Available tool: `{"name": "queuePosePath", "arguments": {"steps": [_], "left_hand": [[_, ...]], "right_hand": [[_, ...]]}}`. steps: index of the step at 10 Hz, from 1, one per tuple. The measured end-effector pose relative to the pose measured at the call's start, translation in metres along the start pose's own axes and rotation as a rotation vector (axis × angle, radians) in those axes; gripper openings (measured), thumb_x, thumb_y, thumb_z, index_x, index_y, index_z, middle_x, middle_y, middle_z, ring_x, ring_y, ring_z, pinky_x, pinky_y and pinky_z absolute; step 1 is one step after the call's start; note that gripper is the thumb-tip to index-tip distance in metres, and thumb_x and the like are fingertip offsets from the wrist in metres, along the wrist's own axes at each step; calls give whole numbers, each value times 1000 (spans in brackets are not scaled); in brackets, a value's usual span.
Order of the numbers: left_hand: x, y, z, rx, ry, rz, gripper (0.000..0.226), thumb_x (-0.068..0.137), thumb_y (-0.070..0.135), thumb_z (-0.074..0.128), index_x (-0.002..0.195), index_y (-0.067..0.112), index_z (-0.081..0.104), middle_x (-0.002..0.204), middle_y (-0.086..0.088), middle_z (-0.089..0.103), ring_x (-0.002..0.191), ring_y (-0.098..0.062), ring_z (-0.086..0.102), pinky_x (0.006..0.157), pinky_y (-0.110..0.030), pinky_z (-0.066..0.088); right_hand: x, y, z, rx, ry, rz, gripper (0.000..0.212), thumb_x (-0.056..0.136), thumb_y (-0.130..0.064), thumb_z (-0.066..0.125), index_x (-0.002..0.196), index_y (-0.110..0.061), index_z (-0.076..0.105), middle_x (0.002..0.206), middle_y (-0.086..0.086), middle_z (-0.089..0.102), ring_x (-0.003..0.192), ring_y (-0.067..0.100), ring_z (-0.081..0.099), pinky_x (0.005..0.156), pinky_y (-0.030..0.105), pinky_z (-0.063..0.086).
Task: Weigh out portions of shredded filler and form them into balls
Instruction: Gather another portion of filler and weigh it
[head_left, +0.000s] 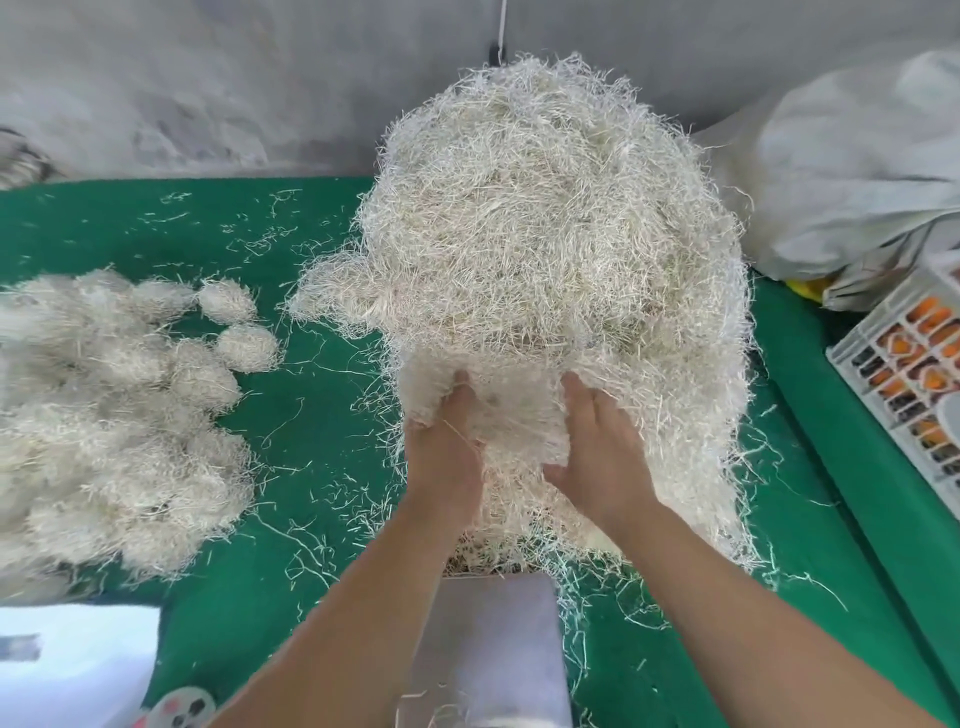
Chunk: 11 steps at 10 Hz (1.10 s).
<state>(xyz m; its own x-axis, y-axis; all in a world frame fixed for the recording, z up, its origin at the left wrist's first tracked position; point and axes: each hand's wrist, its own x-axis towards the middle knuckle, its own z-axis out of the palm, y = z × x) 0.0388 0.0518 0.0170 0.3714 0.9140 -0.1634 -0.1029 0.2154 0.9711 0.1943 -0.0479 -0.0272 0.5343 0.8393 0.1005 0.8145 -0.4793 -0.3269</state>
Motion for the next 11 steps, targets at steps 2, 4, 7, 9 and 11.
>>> {"name": "queuePosePath", "arguments": {"steps": [2, 4, 7, 9, 11], "left_hand": [[47, 25, -44, -122, 251, -100, 48, 105, 14, 55, 147, -7, 46, 97, 2, 56, 85, -11, 60, 79, -35, 53], [36, 30, -40, 574, -164, -16, 67, 92, 50, 68, 145, 15, 46, 106, -6, 69, 85, -16, 74, 65, -32, 63], [48, 29, -63, 1304, -467, 88, 60, 91, 17, 77, 145, 10, 52, 130, -10, 69, 120, -27, 67, 96, -22, 39], [48, 34, -74, 1217, -246, 77, 51, 89, 24, 80, 137, 21, 63, 116, -6, 73, 113, -25, 67, 100, -36, 52], [26, 48, -54, 857, -288, 105, 15, 97, 30, 67, 84, 34, 61, 73, 6, 68, 81, -13, 69, 70, -25, 57]], "right_hand": [[9, 24, -12, -183, -103, 88, 126, 69, -43, 92, 160, -34, 6, 152, 8, 29, 128, 32, 51, 102, 50, 53], [22, 33, -24, -99, -116, 211, 96, 76, 3, 67, 154, -30, 21, 142, 7, 27, 114, 33, 54, 79, 44, 57], [49, 57, -43, -122, -152, 394, 79, 82, 11, 57, 144, -29, 29, 147, 8, 18, 95, 37, 60, 75, 51, 59], [44, 45, -55, -89, -451, 242, 119, 86, -9, 78, 164, -34, -7, 168, 13, -5, 146, 54, 31, 116, 64, 38], [33, -2, -105, 238, -696, -109, 121, 69, -75, 80, 155, -62, -5, 170, -20, 7, 154, 15, 10, 123, 53, 19]]}}
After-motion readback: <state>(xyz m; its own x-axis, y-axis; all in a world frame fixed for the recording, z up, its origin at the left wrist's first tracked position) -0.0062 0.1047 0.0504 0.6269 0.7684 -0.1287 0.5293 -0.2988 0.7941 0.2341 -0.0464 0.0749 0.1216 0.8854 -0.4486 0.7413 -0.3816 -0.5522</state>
